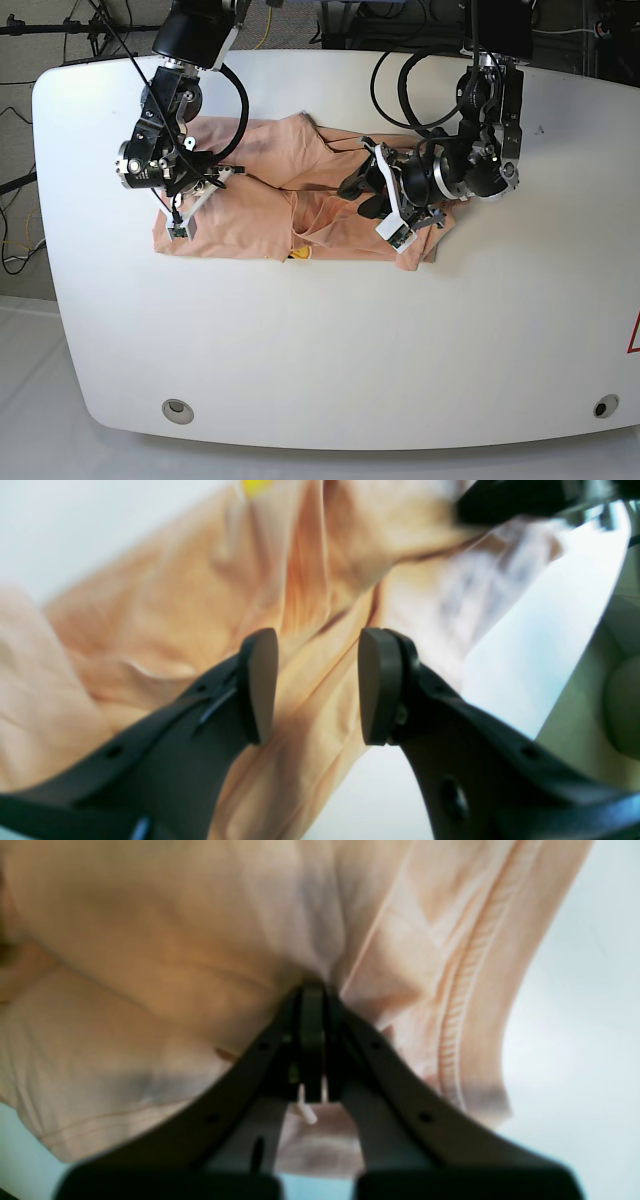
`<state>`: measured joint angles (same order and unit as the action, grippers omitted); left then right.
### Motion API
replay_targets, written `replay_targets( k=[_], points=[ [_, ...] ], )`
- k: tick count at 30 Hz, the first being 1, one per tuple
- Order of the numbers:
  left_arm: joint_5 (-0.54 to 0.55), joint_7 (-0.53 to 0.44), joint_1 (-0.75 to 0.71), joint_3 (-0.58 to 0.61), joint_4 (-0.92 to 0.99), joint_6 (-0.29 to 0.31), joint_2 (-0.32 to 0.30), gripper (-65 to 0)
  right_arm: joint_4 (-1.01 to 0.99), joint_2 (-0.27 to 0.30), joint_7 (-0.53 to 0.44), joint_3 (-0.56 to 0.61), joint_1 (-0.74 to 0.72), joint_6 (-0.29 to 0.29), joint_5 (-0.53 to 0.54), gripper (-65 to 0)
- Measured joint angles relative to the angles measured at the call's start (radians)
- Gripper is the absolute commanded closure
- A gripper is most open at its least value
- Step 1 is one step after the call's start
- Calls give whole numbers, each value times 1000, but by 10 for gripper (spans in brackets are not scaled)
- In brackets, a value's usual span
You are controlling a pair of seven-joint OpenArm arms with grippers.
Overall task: Fold the T-shirt properly
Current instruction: 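Move the open left gripper over the folded layer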
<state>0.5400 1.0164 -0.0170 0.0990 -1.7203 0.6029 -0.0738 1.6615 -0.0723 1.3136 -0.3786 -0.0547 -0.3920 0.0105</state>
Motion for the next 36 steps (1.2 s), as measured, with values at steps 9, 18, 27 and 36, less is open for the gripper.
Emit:
replay_targets(
  k=[9,18,27,36],
  points=[
    [-3,22,3,-160,-63,-1,-8,-248,0,0,0,0,-2,0,-3,0],
    [-10,39,8,-249,-61,-1,-50,-254,0,0,4,0,-3,0,0,0],
    [-11,38,11,-249,-60,-1,-46,-401,0,0,4,1,-3,0,4,0],
    [-149,27,11,-251,-57,-1,-35,-464,0,0,3,1,-3,0,-2,0]
  ],
)
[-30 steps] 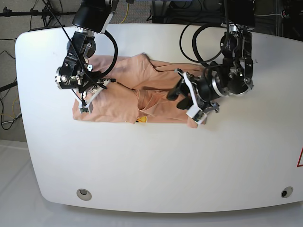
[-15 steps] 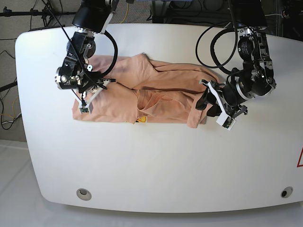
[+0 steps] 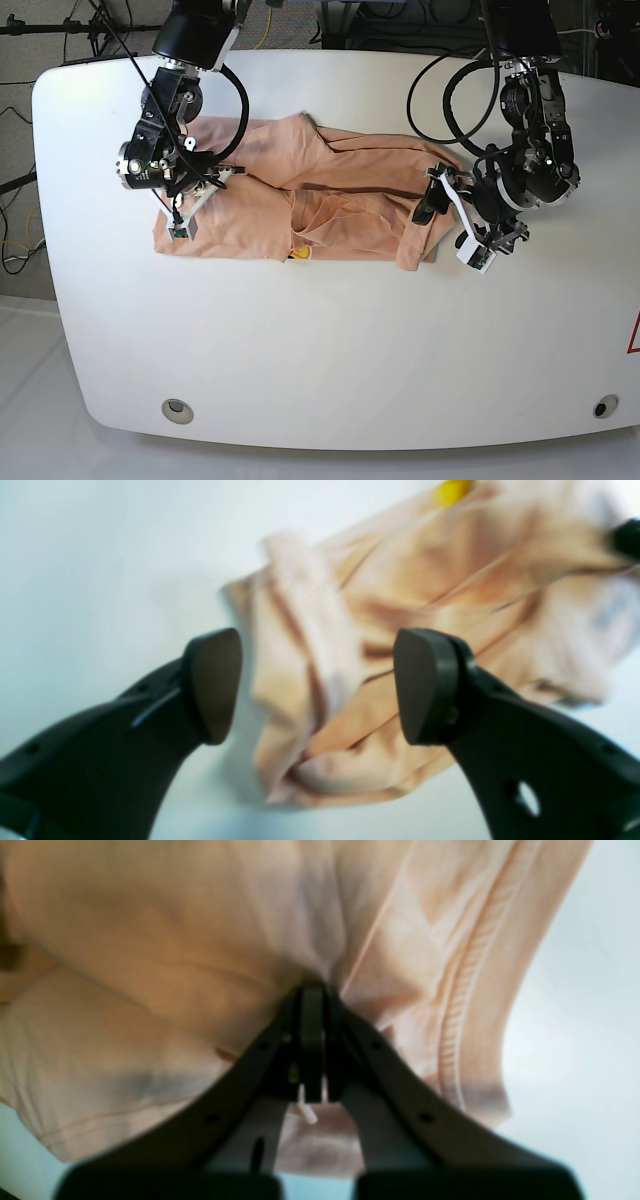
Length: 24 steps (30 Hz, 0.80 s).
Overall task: Fold the T-shirt properly
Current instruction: 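Move the open left gripper over the folded layer, then lower the left gripper and pinch the folded fabric near the middle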
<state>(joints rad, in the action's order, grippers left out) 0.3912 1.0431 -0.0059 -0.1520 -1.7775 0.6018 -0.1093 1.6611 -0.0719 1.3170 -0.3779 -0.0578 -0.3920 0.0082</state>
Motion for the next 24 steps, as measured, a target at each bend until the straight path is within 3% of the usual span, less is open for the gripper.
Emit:
replay_targets(
  k=[7,24],
  points=[
    [-59,-96,1,10,6,1,18,-466,0,0,0,0,0,0,3,0],
    [-77,-125,18,16,177,1,15,-463,0,0,0,0,0,0,0,0]
  ],
)
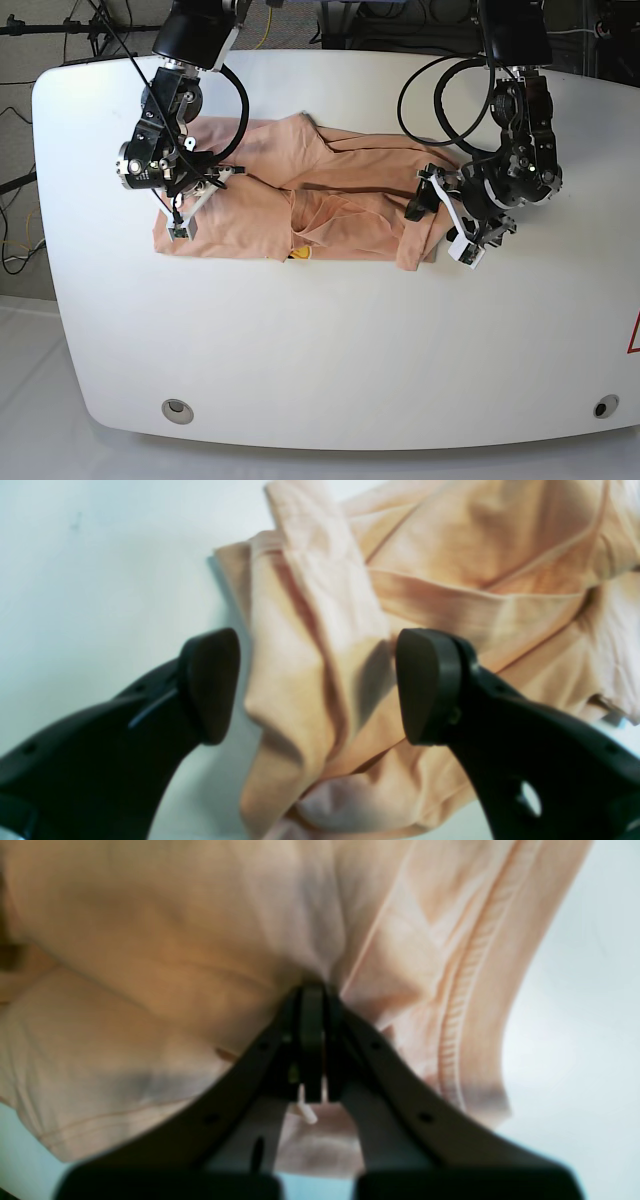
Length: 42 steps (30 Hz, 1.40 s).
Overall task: Fold the T-shirt properly
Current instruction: 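Lower the left gripper and pinch the folded fabric near the middle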
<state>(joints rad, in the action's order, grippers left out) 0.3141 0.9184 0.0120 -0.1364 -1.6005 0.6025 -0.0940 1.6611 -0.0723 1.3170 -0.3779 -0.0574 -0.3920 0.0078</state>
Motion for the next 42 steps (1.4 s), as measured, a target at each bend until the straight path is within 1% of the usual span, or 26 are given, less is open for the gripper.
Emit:
replay_targets(
  k=[9,17,27,30,32,36,38,40,42],
  points=[
    [0,-1,0,21,4,0,-1,-463,0,0,0,0,0,0,0,0],
    [0,-75,-4,61,5,0,0,-463,0,0,0,0,-1,0,0,0],
    [-1,-75,-5,61,6,0,-1,-457,0,0,0,0,0,0,0,0],
    [0,-75,-7,61,6,1,-1,-396,0,0,0,0,0,0,1,0],
    [0,-76,-10,61,6,1,0,-340,0,0,0,0,0,0,0,0],
    [0,-78,-18,61,6,1,-1,-204,0,0,-1,0,0,0,0,0],
    [0,-78,-21,61,6,1,-1,-154,0,0,0,0,0,0,0,0],
    [0,-78,-21,61,6,2,-1,-128,0,0,0,0,0,0,0,0],
    [0,-78,-20,60,6,2,-1,-125,0,0,0,0,0,0,0,0]
  ],
)
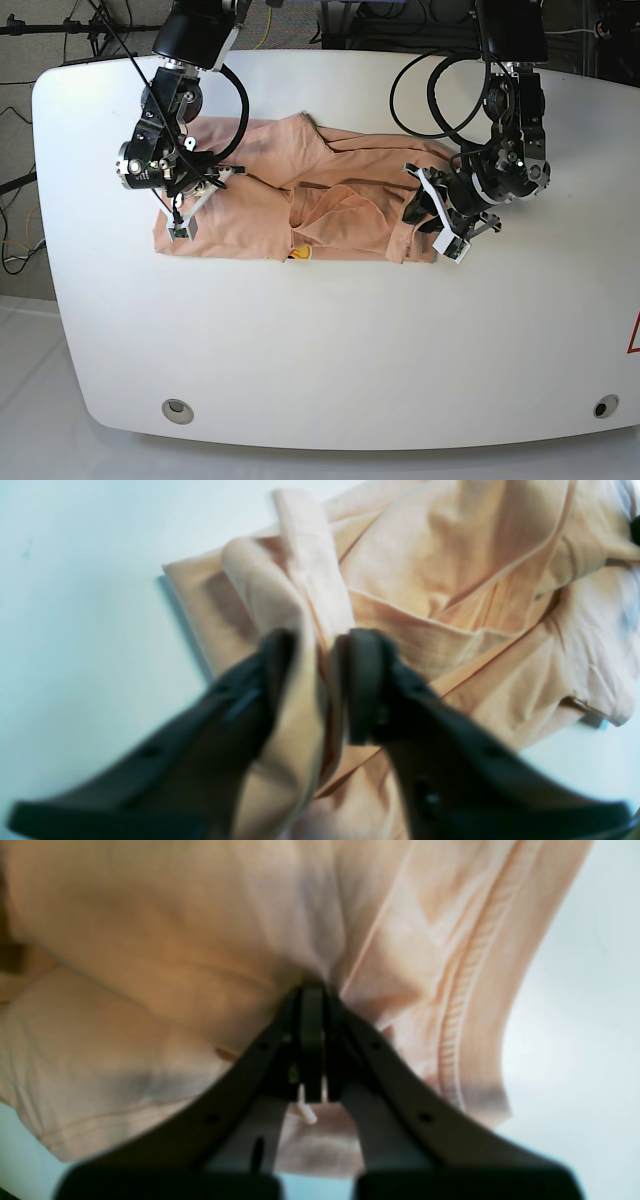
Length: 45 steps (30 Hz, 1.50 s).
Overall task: Fold the T-shirt properly
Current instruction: 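Lower the left gripper and pinch the folded fabric near the middle, then open the left gripper and shift it along the fold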
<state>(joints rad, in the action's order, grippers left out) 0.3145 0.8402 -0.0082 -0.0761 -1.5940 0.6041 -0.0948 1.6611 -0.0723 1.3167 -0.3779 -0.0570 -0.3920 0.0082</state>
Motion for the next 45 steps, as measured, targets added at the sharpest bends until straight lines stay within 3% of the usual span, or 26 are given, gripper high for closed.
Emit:
replay_targets(
  k=[7,14,26,45],
  points=[
    [0,0,-1,-3,0,0,-2,-121,0,0,0,0,0,0,0,0],
    [0,0,0,-3,0,0,-3,-64,0,0,0,0,0,0,0,0],
    [0,0,0,0,0,0,-2,-65,0,0,0,0,0,0,0,0],
    [0,1,-39,152,-5,2,0,-64,0,0,0,0,0,0,2,0]
  ],
)
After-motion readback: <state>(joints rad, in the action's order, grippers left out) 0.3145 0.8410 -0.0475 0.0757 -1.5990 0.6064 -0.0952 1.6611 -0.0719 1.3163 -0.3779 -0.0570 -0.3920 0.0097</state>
